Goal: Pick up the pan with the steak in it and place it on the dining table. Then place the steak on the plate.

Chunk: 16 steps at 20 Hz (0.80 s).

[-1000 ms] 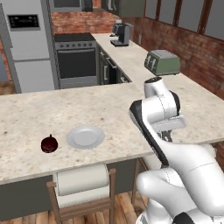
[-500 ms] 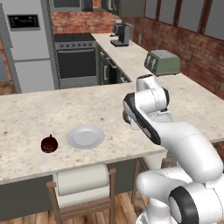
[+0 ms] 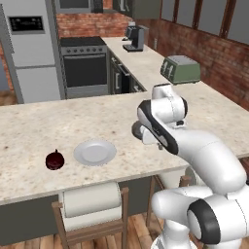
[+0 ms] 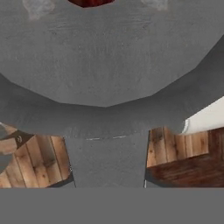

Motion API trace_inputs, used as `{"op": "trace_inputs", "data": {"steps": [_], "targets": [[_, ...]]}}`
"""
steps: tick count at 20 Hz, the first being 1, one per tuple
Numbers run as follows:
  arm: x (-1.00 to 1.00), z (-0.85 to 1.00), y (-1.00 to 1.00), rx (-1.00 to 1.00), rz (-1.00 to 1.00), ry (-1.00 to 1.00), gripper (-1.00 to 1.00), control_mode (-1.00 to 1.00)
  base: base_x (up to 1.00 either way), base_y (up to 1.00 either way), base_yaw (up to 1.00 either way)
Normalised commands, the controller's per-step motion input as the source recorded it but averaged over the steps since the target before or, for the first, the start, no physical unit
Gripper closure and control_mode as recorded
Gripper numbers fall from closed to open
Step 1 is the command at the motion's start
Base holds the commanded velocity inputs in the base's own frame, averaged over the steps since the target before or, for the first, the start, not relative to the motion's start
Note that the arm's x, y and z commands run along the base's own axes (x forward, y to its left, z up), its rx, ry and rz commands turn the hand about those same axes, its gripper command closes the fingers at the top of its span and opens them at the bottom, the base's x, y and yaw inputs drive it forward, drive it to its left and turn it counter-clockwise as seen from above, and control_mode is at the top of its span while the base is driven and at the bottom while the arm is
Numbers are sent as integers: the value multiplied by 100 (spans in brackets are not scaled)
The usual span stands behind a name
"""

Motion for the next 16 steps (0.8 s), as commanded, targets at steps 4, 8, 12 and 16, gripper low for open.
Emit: {"op": "trace_inputs", "data": {"steps": [4,8,12,16], "targets": [[0,-49,6,15,7,2,100,-100,0,0,0],[11,-54,9,14,6,2,100,-100,0,0,0],[25,-41,14,7,3,0,100,-100,0,0,0],[20,-37,22,3,0,0,100,-100,0,0,0]]}}
